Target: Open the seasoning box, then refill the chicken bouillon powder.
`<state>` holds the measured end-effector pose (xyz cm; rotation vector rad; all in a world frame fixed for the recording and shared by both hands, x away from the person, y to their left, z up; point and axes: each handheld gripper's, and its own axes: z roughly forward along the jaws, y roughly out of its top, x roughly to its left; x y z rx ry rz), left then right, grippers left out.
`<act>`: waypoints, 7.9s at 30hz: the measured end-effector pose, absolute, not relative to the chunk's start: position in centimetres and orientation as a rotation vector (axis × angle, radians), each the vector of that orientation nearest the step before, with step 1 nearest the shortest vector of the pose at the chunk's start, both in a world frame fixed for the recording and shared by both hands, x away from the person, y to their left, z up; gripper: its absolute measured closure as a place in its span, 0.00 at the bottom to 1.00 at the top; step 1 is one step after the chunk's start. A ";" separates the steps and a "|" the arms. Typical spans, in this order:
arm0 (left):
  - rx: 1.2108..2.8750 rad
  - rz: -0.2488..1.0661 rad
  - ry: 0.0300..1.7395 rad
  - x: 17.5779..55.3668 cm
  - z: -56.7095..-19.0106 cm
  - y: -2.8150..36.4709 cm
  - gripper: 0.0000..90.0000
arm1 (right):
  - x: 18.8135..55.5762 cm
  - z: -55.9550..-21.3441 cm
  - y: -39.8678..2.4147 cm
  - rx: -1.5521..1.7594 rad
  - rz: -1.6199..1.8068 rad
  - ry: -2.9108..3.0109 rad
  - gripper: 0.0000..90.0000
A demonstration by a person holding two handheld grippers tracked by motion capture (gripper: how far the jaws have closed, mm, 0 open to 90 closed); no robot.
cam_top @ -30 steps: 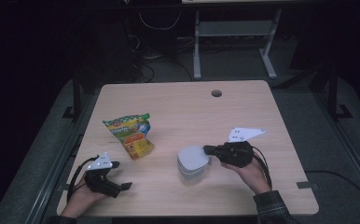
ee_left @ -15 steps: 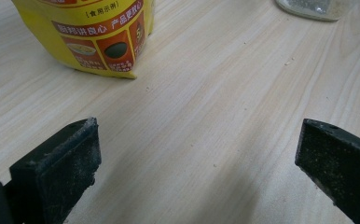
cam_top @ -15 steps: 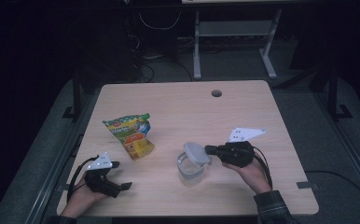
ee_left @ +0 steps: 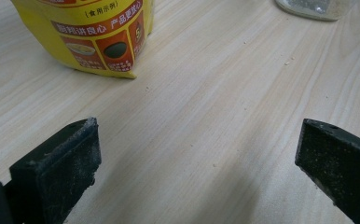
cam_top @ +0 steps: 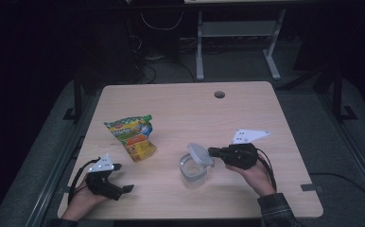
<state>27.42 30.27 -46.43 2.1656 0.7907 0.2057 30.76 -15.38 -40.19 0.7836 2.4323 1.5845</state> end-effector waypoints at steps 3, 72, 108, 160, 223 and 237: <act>2.166 0.206 0.790 27.4 -46.4 30.3 0.00 | 30.8 -40.3 -15.4 0.783 1.582 2.433 0.99; 2.129 0.222 0.795 28.0 -45.3 30.9 0.00 | 25.9 -45.6 -21.1 1.061 1.389 2.266 0.39; 1.977 0.322 0.729 31.3 -39.1 32.9 0.00 | 26.2 -45.8 -20.8 1.054 1.401 2.270 0.39; 1.867 0.214 0.570 35.4 -37.8 31.3 0.98 | 26.6 -46.0 -21.1 1.041 1.372 2.291 0.40; 1.832 0.105 0.518 31.3 -30.9 28.0 1.00 | 22.5 -37.6 -12.4 0.732 1.634 2.307 0.99; 1.842 0.068 0.488 30.5 -29.8 26.5 1.00 | 23.9 -38.1 -8.2 0.743 1.594 2.331 1.00</act>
